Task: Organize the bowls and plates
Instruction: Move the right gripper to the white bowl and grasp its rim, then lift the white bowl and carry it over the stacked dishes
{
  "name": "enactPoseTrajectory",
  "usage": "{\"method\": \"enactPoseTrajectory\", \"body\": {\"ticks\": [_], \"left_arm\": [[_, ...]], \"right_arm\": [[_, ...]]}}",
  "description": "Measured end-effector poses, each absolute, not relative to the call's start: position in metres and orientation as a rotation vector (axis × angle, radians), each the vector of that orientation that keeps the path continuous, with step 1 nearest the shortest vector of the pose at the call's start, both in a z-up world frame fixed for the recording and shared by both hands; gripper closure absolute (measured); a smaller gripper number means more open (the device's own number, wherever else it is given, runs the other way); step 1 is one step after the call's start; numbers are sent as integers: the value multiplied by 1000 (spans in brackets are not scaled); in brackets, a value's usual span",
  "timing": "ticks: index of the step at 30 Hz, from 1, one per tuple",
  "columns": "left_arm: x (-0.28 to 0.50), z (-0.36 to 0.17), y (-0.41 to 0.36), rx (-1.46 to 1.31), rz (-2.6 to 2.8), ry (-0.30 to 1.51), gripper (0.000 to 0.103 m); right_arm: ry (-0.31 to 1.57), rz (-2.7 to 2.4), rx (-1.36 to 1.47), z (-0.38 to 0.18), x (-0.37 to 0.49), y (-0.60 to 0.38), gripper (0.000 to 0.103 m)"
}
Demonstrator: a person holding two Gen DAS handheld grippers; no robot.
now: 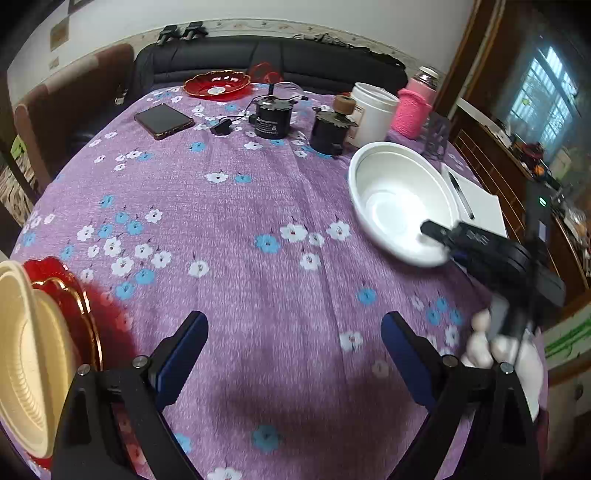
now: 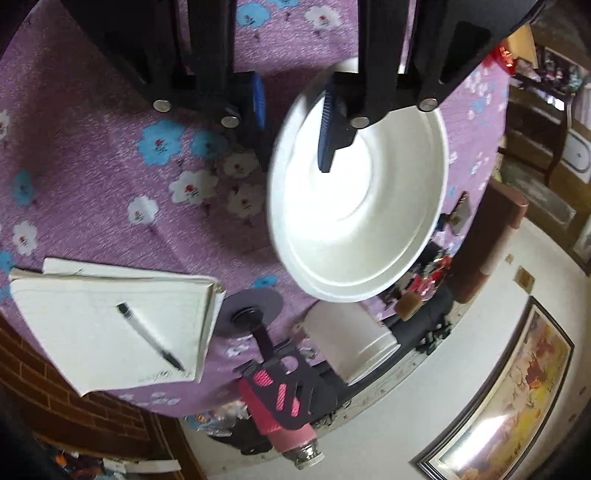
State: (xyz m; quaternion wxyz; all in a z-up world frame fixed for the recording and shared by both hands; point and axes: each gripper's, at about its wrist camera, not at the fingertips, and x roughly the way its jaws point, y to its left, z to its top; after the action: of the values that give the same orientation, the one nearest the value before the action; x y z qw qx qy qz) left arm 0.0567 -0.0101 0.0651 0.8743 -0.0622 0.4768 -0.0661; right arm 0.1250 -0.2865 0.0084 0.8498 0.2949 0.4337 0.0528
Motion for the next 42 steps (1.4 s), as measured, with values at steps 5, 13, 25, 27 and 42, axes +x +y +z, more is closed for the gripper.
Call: {"method": "enactPoseTrajectory", "body": {"ticks": [5,13,25,27,42], "left_arm": [[81,63,-9,-162,-117,993,9],[115,42,-7,-176,-61,1003,9],[159,25,-43,-67,-97,1027,56],[160,21,-50,-51,-116,1045,62],[118,52,-38,-11,-74,996,87]], "right_arm": [[968,227,677,8,122,-281,85],[1104,365,581,-3,123,-246,84],[1010,250,474,6,124,-247,81],[1006,246,474,7,123,-249,81],[898,321,432,34,102,-226,82]]}}
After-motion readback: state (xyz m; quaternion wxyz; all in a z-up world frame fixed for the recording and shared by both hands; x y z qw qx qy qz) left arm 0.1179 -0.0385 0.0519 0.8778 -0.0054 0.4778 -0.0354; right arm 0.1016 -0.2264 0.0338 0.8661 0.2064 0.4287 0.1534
